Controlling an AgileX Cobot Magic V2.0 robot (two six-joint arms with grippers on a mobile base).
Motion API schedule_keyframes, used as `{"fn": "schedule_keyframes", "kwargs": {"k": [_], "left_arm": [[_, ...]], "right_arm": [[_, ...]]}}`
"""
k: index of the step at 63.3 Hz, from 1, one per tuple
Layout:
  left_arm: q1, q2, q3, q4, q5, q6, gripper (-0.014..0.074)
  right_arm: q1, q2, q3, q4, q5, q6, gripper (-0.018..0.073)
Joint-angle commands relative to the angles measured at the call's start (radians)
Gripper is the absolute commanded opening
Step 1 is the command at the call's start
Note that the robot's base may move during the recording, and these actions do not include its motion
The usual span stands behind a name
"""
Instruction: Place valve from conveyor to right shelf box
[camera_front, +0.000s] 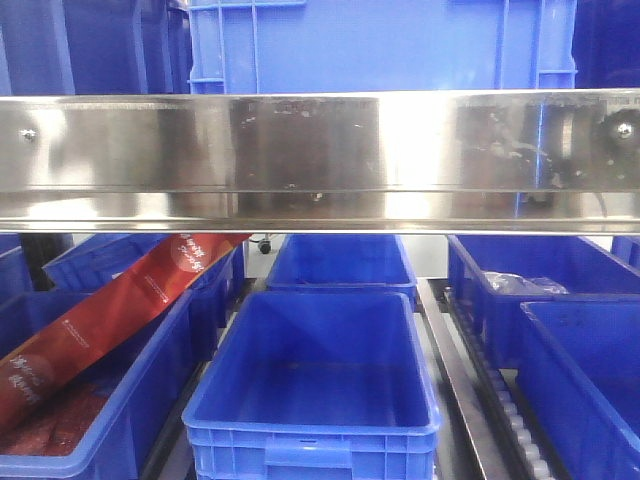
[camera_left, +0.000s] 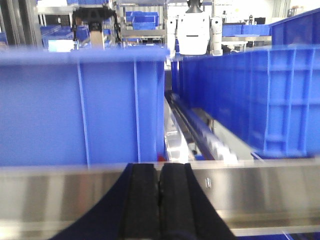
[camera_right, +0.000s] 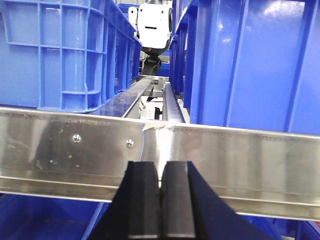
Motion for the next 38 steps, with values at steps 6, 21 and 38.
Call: {"fn": "schedule_keyframes", "kwargs": {"k": [6, 21, 38], "left_arm": [[0.004, -0.153, 0.148, -0.041, -0.069, -0.008, -0.0111], [0.049, -0.204, 0.226, -0.041, -0.047, -0.008, -0.0111], [0.053, -0.204, 0.226, -0.041, -0.057, -0.008, -0.0111]], "right_arm": [[-0.004, -0.003, 0.001, -0.008, -0.008, 0.002, -0.0163], [-0.004, -0.003, 0.001, -0.008, -0.008, 0.002, -0.0163], [-0.004, -0.003, 0.001, -0.008, -0.008, 0.002, -0.0163]]}}
